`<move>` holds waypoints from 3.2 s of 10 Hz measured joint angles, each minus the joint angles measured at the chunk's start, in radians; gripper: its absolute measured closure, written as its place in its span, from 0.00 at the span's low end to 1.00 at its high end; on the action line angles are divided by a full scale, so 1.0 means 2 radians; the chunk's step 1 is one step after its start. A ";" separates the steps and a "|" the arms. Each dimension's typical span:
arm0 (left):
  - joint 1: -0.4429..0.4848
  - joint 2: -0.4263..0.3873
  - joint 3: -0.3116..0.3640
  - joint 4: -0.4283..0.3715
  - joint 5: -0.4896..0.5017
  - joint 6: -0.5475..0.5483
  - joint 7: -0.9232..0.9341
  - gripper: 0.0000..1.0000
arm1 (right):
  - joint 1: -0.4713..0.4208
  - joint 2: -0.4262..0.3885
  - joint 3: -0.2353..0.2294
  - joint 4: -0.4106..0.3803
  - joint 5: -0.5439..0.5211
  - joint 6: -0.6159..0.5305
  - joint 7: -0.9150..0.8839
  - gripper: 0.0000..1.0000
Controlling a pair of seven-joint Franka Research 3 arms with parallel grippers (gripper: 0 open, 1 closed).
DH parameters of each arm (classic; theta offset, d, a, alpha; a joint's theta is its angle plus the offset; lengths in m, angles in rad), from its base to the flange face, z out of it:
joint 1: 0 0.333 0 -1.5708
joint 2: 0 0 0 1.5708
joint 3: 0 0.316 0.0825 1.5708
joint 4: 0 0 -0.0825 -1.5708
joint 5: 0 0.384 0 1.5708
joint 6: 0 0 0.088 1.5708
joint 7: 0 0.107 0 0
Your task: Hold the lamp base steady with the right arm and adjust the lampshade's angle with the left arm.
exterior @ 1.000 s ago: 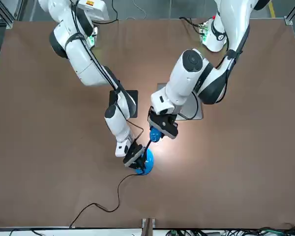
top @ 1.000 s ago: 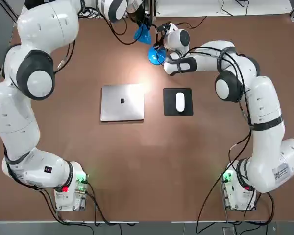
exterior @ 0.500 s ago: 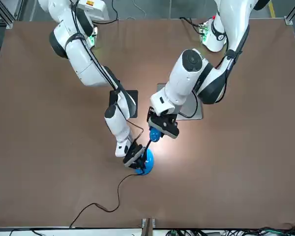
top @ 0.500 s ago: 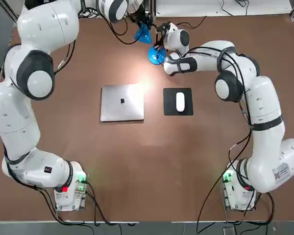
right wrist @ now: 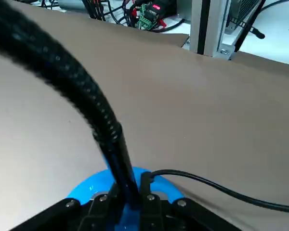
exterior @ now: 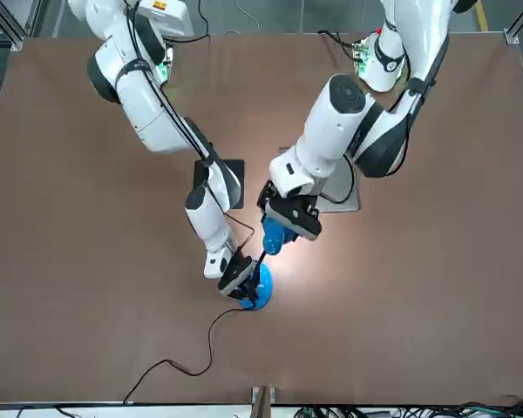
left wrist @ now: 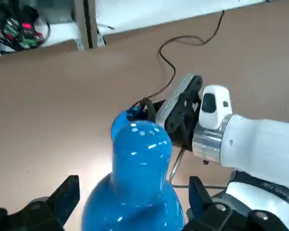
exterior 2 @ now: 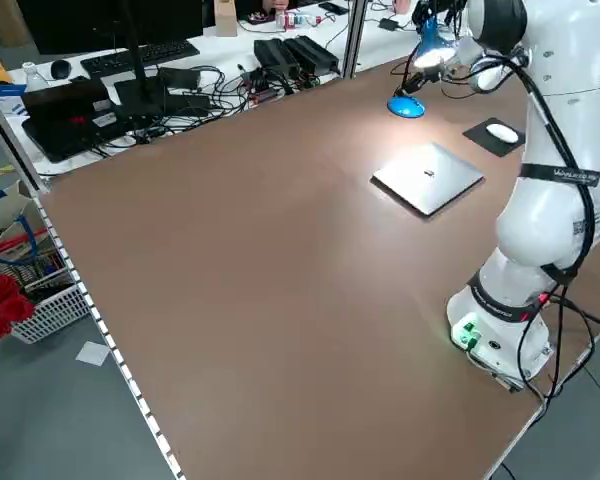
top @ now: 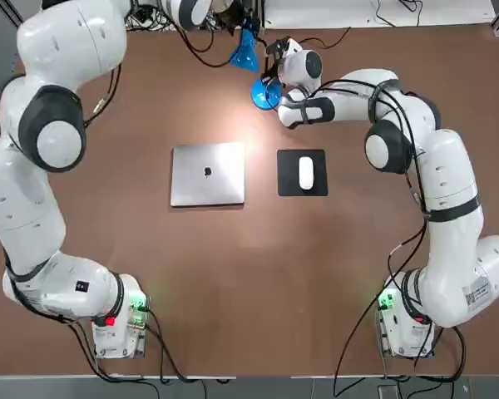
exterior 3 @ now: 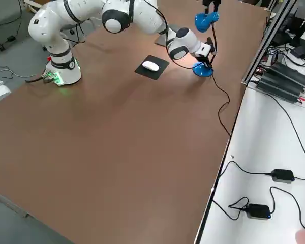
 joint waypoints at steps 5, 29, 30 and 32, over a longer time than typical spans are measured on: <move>0.011 -0.154 0.081 0.002 0.000 -0.255 0.106 0.00 | -0.001 0.006 -0.012 0.008 0.000 0.000 0.001 0.39; 0.038 -0.306 0.310 -0.118 -0.125 -0.294 0.171 0.04 | -0.097 -0.372 0.003 -0.388 0.001 -0.090 0.023 0.00; 0.044 -0.300 0.310 -0.112 -0.125 -0.294 0.165 0.04 | -0.108 -0.436 0.001 -0.401 0.016 -0.185 0.026 0.00; 0.056 -0.287 0.307 -0.102 -0.125 -0.297 0.165 0.04 | -0.115 -0.557 -0.023 -0.400 0.073 -0.385 0.028 0.00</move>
